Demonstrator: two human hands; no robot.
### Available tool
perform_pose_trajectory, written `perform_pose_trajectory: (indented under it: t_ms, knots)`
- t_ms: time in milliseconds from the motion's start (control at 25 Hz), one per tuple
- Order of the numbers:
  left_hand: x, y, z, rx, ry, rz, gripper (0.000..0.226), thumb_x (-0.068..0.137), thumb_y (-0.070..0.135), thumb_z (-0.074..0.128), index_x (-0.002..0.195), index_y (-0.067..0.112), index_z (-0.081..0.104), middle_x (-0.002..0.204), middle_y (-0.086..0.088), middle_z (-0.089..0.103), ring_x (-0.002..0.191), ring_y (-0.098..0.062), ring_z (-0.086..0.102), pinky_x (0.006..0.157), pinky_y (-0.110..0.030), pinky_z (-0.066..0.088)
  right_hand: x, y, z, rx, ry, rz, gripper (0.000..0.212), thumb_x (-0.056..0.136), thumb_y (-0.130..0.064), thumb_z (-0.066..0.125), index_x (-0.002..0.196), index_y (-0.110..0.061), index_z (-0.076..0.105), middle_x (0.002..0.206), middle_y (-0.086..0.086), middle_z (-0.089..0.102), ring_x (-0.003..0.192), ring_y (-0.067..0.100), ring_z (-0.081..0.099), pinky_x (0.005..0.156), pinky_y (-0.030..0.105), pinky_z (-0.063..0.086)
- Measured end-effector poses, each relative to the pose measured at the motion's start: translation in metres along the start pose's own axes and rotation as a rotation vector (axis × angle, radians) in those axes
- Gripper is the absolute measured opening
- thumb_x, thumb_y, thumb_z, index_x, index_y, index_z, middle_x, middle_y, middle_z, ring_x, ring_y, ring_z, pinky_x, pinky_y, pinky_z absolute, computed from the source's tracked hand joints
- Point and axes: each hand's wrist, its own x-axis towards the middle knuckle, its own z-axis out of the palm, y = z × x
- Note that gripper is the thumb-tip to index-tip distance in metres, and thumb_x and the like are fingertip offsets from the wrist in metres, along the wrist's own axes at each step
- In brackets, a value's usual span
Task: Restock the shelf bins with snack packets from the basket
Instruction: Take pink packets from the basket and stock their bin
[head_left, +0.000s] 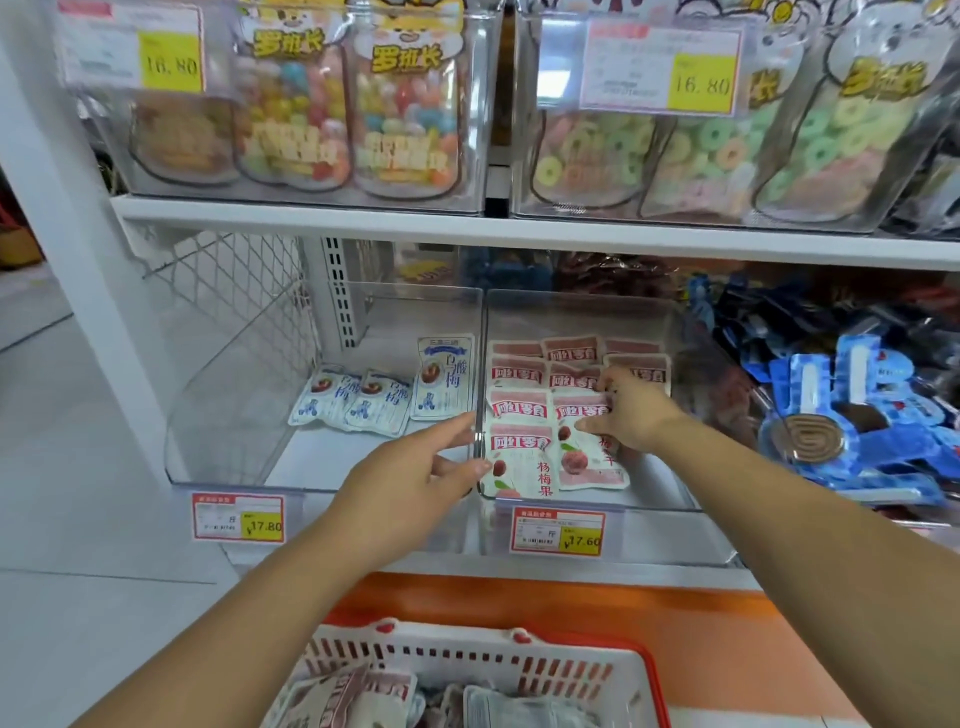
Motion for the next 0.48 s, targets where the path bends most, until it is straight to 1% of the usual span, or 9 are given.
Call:
perform_pose_trajectory:
  t_ms: [80,120,160,200,240,320,360,400,480]
  knots:
    - [-0.001,0.002,0.001,-0.031,0.035,0.006,0.047,0.092,0.043,0.059,0.136,0.051,0.045,0.129,0.032,0.054,0.095,0.011,0.061,0.095,-0.031,0.05,-0.004,-0.001,-0.005,-0.034,-0.033,0.006,0.047,0.084,-0.037,0.074,0.117,-0.019,0.047,0.12,0.008,0.063,0.09,0.023,0.058,0.075,0.03,0.047]
    - [-0.002,0.003,0.002,-0.057,0.074,0.005,0.049,0.091,0.041,0.061,0.137,0.047,0.046,0.128,0.031,0.054,0.099,0.013,0.059,0.094,-0.027,0.05,-0.008,-0.001,-0.009,-0.048,-0.037,0.013,0.047,0.086,-0.038,0.071,0.123,-0.018,0.049,0.122,0.008,0.063,0.091,0.024,0.059,0.072,0.03,0.046]
    - [-0.005,0.004,0.002,-0.084,0.121,0.002,0.051,0.09,0.038,0.063,0.138,0.043,0.047,0.126,0.03,0.055,0.103,0.014,0.056,0.092,-0.022,0.049,-0.014,-0.002,-0.015,-0.051,-0.009,0.011,0.049,0.089,-0.038,0.068,0.13,-0.017,0.049,0.125,0.008,0.063,0.095,0.026,0.061,0.073,0.03,0.048]
    - [-0.011,0.006,0.002,-0.094,0.171,0.006,0.051,0.09,0.035,0.064,0.138,0.04,0.048,0.125,0.028,0.055,0.105,0.012,0.054,0.09,-0.018,0.048,-0.021,-0.003,-0.021,-0.047,0.068,-0.005,0.049,0.091,-0.039,0.064,0.133,-0.018,0.05,0.126,0.009,0.063,0.102,0.027,0.062,0.078,0.031,0.049]
    - [-0.019,0.007,0.0,-0.057,0.228,0.029,0.048,0.091,0.034,0.063,0.137,0.039,0.05,0.124,0.026,0.056,0.106,0.009,0.054,0.089,-0.017,0.046,-0.031,-0.005,-0.026,-0.018,0.19,-0.041,0.045,0.093,-0.04,0.06,0.132,-0.018,0.053,0.123,0.008,0.066,0.105,0.028,0.062,0.082,0.033,0.049]
    - [-0.039,0.006,-0.009,0.111,0.343,0.127,0.035,0.094,0.036,0.058,0.129,0.04,0.056,0.117,0.025,0.057,0.1,0.002,0.055,0.086,-0.019,0.045,-0.063,-0.012,-0.031,0.15,0.449,-0.183,0.032,0.097,-0.036,0.056,0.123,-0.019,0.058,0.105,0.002,0.069,0.096,0.024,0.064,0.081,0.034,0.049]
    - [-0.05,0.003,-0.014,0.17,0.373,0.17,0.031,0.094,0.035,0.056,0.124,0.039,0.06,0.113,0.025,0.057,0.096,0.001,0.056,0.083,-0.019,0.045,-0.083,-0.017,-0.031,0.243,0.529,-0.279,0.026,0.097,-0.033,0.054,0.119,-0.019,0.059,0.096,-0.002,0.067,0.088,0.021,0.063,0.077,0.034,0.048]
    - [-0.06,-0.003,-0.018,0.199,0.371,0.185,0.028,0.093,0.032,0.056,0.119,0.037,0.063,0.107,0.025,0.059,0.093,0.0,0.058,0.08,-0.018,0.046,-0.104,-0.024,-0.029,0.306,0.56,-0.371,0.023,0.098,-0.029,0.053,0.118,-0.019,0.058,0.089,-0.005,0.064,0.081,0.017,0.061,0.073,0.033,0.048]
    - [-0.084,-0.022,-0.017,0.202,0.272,0.118,0.024,0.093,0.024,0.059,0.113,0.034,0.067,0.102,0.025,0.061,0.091,0.002,0.06,0.079,-0.018,0.05,-0.145,-0.036,-0.013,0.353,0.5,-0.532,0.021,0.099,-0.025,0.051,0.118,-0.02,0.057,0.08,-0.008,0.061,0.07,0.015,0.059,0.065,0.034,0.046]
